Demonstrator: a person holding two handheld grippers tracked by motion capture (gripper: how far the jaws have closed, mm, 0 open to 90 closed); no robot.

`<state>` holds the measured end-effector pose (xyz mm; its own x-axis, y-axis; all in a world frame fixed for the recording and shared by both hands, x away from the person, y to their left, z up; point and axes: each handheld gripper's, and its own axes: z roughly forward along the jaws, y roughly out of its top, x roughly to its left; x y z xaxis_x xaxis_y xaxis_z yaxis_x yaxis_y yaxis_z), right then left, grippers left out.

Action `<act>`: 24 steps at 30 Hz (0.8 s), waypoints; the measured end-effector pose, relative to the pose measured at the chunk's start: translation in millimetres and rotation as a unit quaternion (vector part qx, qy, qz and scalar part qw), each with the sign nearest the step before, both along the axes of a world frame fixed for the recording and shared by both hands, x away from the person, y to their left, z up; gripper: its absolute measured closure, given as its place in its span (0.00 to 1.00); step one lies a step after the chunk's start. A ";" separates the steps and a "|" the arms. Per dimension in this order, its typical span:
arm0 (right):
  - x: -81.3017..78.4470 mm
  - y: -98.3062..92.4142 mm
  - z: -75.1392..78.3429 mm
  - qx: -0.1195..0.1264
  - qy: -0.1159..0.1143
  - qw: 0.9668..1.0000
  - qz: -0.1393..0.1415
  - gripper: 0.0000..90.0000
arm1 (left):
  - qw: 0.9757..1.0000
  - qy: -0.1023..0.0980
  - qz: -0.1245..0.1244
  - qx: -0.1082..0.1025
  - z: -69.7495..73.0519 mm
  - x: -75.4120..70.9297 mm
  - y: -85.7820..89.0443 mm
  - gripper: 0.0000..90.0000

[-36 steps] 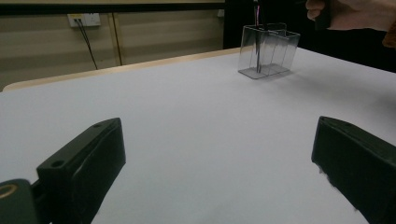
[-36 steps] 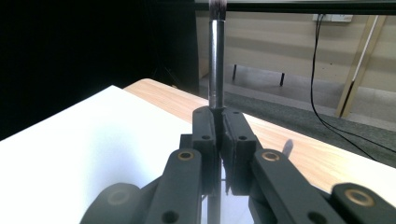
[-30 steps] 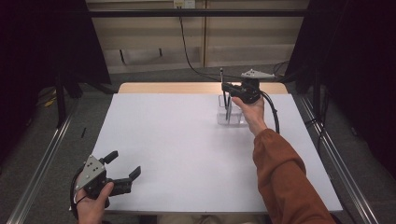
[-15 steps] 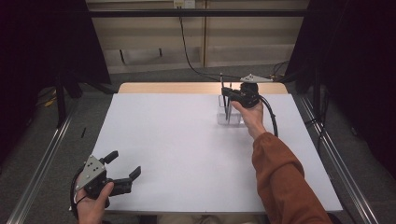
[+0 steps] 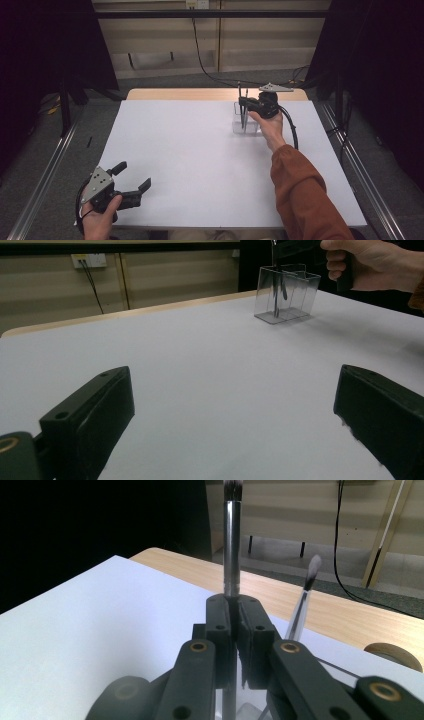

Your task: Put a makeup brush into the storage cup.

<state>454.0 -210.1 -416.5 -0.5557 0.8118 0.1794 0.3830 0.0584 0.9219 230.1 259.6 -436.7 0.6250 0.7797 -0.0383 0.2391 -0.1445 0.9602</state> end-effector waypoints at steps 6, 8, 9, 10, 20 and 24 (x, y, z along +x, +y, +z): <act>-0.4 -2.1 -0.5 0.003 -0.001 1.000 0.000 0.93 | 1.000 0.000 -0.001 0.001 0.0 0.0 -0.1 0.03; -0.7 -2.9 -0.2 0.008 0.000 1.000 -0.001 0.90 | 1.000 0.000 0.000 0.001 0.0 0.0 -0.1 0.03; -0.9 -3.2 0.0 0.007 -0.001 1.000 -0.002 0.89 | 1.000 0.000 0.000 0.001 -0.1 0.1 0.1 0.03; -1.0 -3.5 0.2 0.007 -0.002 1.000 -0.002 0.88 | 1.000 0.001 0.000 0.000 -0.2 0.1 0.0 0.03; -4.5 -5.0 1.7 0.008 -0.008 1.000 0.003 0.64 | 1.000 0.002 0.000 -0.002 -0.2 0.4 -0.7 0.03; -6.1 -5.5 2.4 0.011 -0.007 1.000 0.001 0.51 | 1.000 0.002 -0.001 -0.001 -0.1 1.5 -1.6 0.03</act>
<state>447.9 -215.5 -414.1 -0.5591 0.8073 0.1887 0.3697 0.0391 0.9283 231.5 258.0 -436.8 0.6267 0.7781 -0.0431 0.2426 -0.1423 0.9596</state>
